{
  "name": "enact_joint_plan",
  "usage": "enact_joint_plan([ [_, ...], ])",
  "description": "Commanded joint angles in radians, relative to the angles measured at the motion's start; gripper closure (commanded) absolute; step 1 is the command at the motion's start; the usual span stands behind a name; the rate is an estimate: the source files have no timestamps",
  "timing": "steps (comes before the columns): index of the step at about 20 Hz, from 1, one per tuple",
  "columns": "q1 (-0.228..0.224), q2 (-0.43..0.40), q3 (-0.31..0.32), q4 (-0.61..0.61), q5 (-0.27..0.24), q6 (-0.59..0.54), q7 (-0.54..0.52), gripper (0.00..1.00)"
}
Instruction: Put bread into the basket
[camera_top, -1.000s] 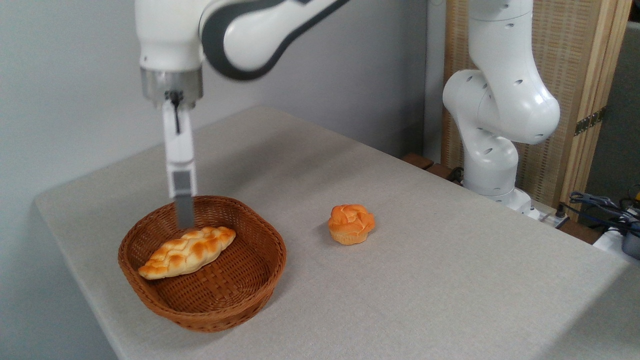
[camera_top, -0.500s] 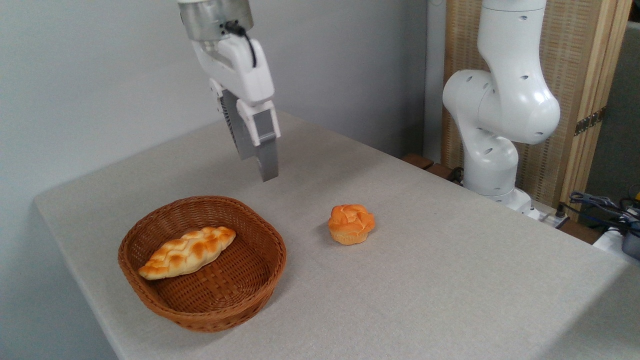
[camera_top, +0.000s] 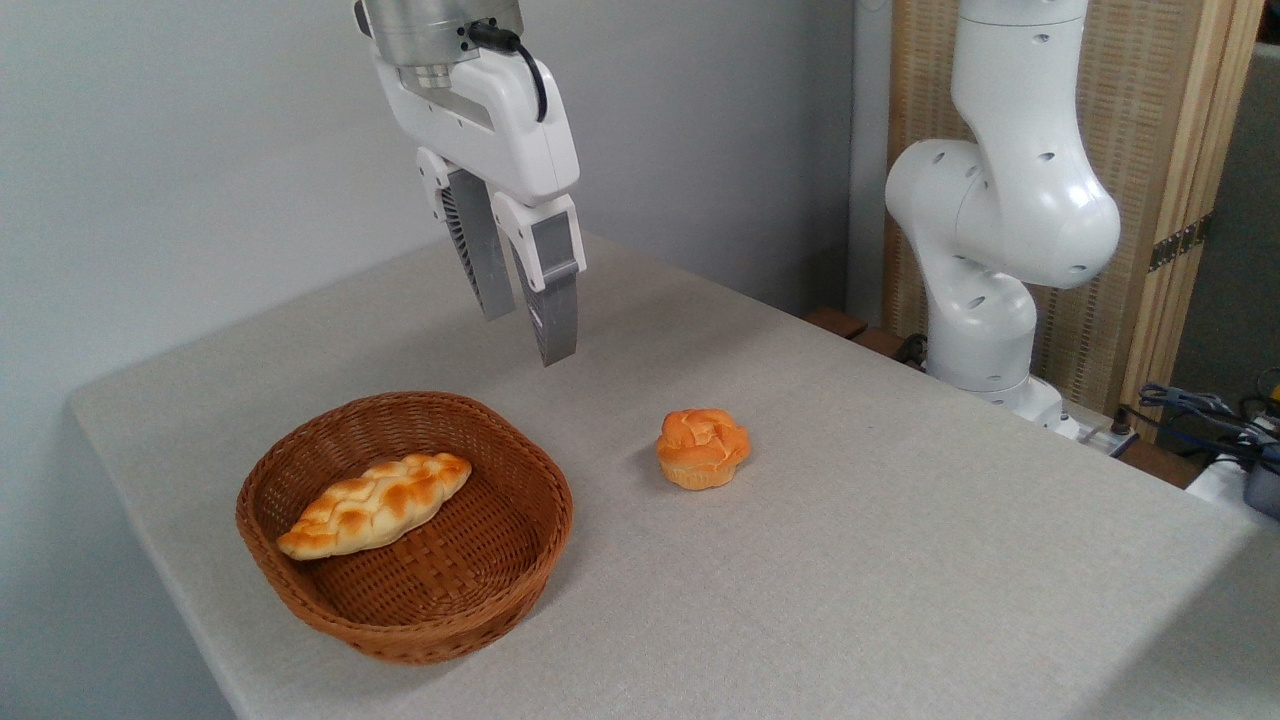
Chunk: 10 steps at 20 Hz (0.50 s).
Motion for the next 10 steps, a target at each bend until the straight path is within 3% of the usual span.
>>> enact_joint_plan([
  [1,-0.005,0.013,0.009,0.031,-0.018,-0.033,0.012,0.00],
  [4,0.027,0.010,-0.010,0.031,-0.035,-0.033,0.011,0.00],
  [8,0.034,0.012,-0.016,0.029,-0.035,-0.033,0.011,0.00],
  [10,0.069,0.012,-0.040,0.031,-0.035,-0.033,0.011,0.00],
])
